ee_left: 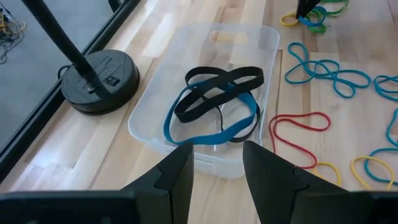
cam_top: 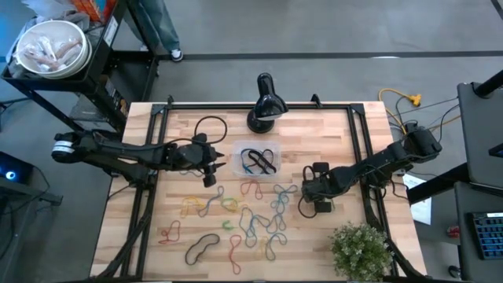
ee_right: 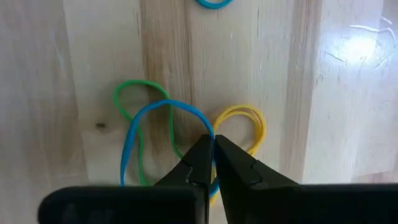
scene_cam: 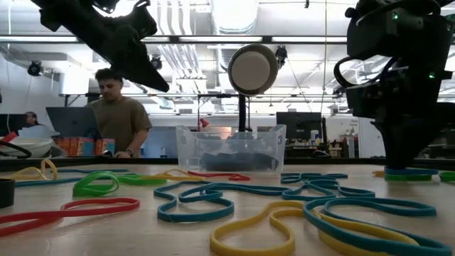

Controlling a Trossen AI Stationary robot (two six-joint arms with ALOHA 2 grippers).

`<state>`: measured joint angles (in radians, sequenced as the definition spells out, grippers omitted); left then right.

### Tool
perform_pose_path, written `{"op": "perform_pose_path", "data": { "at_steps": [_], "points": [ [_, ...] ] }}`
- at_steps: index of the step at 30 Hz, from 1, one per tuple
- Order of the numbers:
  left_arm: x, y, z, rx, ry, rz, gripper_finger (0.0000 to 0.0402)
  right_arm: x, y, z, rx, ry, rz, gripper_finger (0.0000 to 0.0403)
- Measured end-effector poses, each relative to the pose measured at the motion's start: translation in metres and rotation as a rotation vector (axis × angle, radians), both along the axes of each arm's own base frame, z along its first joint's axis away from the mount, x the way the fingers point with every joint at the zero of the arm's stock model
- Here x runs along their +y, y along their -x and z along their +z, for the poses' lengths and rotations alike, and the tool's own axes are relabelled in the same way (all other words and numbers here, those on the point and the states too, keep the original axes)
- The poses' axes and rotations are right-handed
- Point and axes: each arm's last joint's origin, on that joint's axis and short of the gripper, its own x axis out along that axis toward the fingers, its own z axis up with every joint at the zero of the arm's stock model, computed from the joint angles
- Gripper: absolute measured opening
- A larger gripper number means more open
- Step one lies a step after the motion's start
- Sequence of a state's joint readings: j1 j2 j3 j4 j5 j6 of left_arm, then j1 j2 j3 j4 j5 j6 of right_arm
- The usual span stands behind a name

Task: Pick and place rubber bands into bin
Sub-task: Put the blue rubber band into the transparent bin

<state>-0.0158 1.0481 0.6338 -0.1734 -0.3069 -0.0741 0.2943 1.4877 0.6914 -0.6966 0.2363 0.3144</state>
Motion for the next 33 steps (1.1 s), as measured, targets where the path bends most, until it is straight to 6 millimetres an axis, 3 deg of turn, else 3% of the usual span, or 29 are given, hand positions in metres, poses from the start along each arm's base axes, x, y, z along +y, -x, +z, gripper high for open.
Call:
{"op": "perform_pose_path", "data": {
  "at_steps": [8, 22, 26, 33],
  "points": [
    [0.000, 0.000, 0.000, 0.000, -0.002, 0.002, 0.0124, 0.002, -0.007, 0.015, -0.021, -0.006, 0.000, 0.0009],
    [0.000, 0.000, -0.001, 0.004, -0.004, 0.004, 0.0124, 0.013, -0.038, 0.078, -0.210, -0.106, 0.091, 0.0009],
    [0.000, 0.000, -0.001, 0.004, -0.003, 0.003, 0.0124, 0.010, -0.038, 0.077, -0.186, -0.101, 0.048, 0.0008],
    [0.000, 0.000, -0.001, 0.004, -0.002, 0.002, 0.0124, 0.011, -0.042, 0.056, -0.150, -0.137, 0.034, 0.0008]
  ]
}}
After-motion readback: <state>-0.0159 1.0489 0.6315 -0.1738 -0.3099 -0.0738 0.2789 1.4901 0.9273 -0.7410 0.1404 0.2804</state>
